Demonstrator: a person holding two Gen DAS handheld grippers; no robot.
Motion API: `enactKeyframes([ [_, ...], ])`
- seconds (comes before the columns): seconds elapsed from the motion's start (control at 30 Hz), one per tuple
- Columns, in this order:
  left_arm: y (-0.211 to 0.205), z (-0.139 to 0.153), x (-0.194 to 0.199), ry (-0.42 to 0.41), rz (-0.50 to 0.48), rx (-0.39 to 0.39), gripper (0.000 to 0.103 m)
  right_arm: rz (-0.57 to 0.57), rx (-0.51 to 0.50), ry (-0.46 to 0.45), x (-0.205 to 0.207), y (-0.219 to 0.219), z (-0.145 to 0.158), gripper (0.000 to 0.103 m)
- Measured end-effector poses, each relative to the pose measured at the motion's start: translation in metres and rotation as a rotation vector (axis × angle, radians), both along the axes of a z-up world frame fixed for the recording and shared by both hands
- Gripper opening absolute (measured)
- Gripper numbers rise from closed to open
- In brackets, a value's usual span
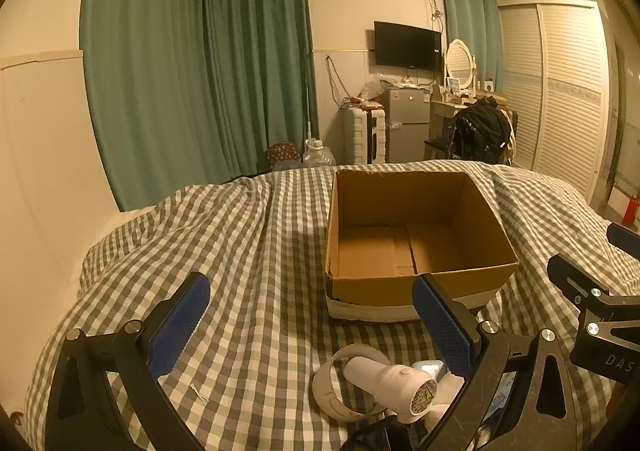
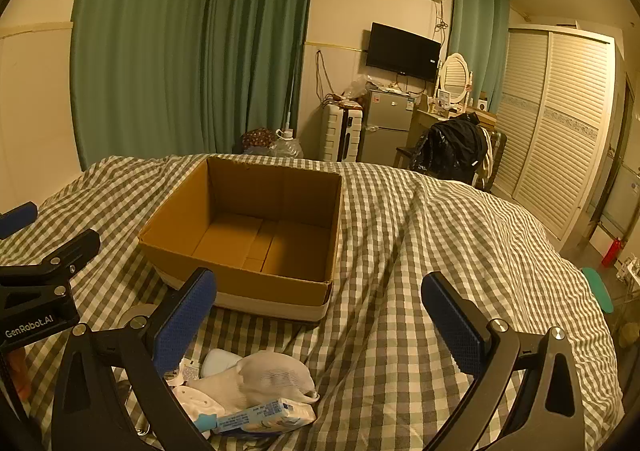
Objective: Organize objects
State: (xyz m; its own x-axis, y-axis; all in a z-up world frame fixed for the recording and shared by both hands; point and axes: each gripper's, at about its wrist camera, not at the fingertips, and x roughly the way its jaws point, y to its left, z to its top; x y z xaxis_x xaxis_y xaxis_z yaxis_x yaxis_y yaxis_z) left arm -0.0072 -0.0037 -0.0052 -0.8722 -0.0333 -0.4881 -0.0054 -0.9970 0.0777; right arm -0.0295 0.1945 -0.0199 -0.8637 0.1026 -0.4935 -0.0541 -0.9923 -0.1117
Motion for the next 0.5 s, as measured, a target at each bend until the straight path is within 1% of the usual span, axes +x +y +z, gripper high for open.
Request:
enactKeyframes([
  [0.2, 0.0036, 0.0008, 0.0027, 0.013, -0.007, -0.014, 0.103, 0.001, 0.003, -0.002, -0.0011, -0.0011, -0.0009, 0.103],
  [0.5, 0.0005, 0.0007, 0.0029, 0.011, 0.003, -0.007, 0.103, 0.012, 0.000, -0.007, -0.0026, -0.0030, -0.0033, 0.103],
])
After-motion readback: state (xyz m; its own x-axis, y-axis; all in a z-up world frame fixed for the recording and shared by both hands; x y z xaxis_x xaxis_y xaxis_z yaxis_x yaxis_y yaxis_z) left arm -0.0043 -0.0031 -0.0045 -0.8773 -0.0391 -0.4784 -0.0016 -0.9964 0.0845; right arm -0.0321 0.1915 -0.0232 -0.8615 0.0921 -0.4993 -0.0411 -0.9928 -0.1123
